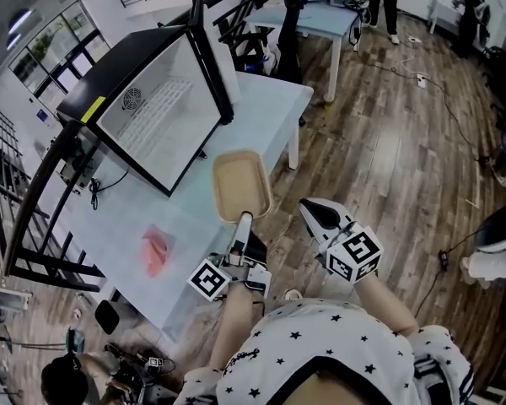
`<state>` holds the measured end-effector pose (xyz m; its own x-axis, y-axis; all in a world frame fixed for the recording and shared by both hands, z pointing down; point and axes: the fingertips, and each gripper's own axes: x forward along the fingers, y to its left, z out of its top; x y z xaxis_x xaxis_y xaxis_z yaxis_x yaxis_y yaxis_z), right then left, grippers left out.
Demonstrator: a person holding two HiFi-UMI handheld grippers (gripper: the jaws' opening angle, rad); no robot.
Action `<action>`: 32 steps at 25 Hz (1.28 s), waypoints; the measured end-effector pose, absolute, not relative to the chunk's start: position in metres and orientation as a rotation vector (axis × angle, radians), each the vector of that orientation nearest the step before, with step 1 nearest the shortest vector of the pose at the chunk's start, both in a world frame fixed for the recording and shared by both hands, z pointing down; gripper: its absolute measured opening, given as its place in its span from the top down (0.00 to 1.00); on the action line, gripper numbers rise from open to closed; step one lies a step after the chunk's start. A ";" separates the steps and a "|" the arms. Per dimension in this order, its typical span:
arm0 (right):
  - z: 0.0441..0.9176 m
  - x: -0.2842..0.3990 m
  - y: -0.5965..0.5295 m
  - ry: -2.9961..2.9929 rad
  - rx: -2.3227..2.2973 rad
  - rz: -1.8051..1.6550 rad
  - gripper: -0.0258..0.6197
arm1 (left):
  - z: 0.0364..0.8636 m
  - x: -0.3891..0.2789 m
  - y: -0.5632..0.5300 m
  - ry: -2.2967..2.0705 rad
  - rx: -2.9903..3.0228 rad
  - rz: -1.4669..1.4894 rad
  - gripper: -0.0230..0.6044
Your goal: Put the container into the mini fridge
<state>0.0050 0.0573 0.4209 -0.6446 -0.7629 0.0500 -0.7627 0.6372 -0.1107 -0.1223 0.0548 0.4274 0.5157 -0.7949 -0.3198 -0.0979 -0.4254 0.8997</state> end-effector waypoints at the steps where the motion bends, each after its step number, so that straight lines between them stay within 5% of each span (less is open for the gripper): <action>1: 0.422 0.003 0.057 2.841 -1.323 -0.196 0.93 | 0.428 -0.125 0.054 -0.742 1.855 -0.966 0.61; 32: 0.419 -0.055 -0.114 3.025 -0.920 -0.187 0.93 | 0.430 -0.189 -0.088 -1.015 1.755 -1.143 0.61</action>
